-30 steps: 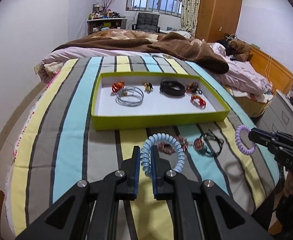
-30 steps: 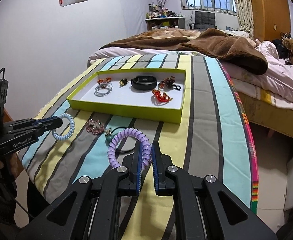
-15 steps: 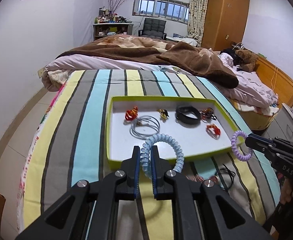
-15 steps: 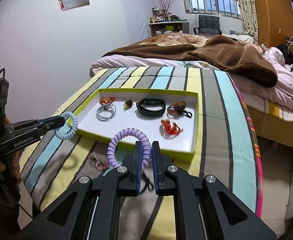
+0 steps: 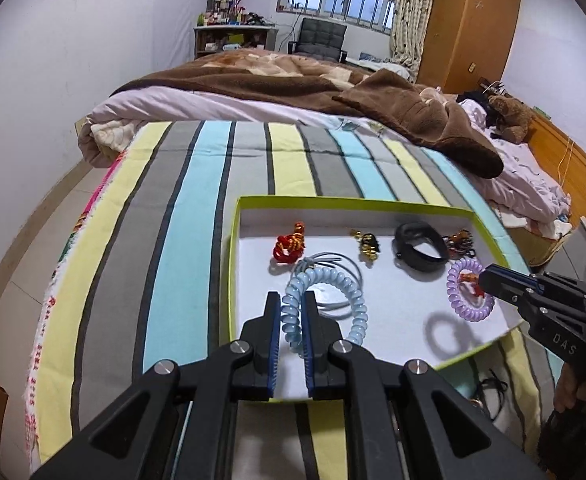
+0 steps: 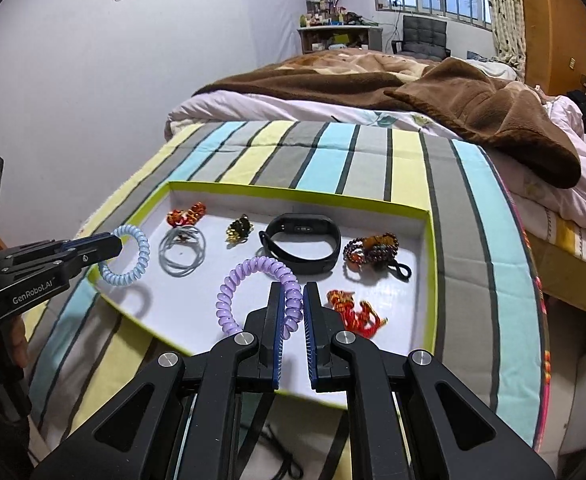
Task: Organize jewelry
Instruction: 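Carry both coil bracelets into the green box, then open both grippers to release the coils in the box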
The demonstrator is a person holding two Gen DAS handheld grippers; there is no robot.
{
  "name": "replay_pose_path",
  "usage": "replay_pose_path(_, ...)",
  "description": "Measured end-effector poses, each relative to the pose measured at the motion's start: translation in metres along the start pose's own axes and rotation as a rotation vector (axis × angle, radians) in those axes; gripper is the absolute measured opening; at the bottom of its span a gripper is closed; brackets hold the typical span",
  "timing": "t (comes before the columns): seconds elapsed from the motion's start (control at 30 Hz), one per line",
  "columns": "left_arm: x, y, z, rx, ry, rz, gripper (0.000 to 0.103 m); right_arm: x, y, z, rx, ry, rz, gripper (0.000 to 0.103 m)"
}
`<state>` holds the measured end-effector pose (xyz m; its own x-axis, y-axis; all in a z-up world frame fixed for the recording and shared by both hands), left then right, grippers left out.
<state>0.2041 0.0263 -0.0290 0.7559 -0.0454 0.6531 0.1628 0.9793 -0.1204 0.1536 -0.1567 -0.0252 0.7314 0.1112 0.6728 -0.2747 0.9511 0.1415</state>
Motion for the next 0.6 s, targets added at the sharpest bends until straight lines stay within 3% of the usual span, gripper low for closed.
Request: replay_pose_path(0.6, -0.003, -0.003, -0.028, -0.017, 0.061, -0.010, 0.011, -0.003, -0.003, -0.032, -0.011, 0.075, 0.016, 0.010)
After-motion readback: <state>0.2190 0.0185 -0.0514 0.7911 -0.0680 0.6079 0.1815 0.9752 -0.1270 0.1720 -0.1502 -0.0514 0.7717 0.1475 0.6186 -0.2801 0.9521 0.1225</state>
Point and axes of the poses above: each gripper's, at about its wrist camera, not at the fingertips, and z roughly against the way its jaws point, y to its left, x to its top, the point moved 4 cm from there along -z, roughly the way its jaws point, and after that the axes turned 2 degrees about x, right-handed, at the moved point
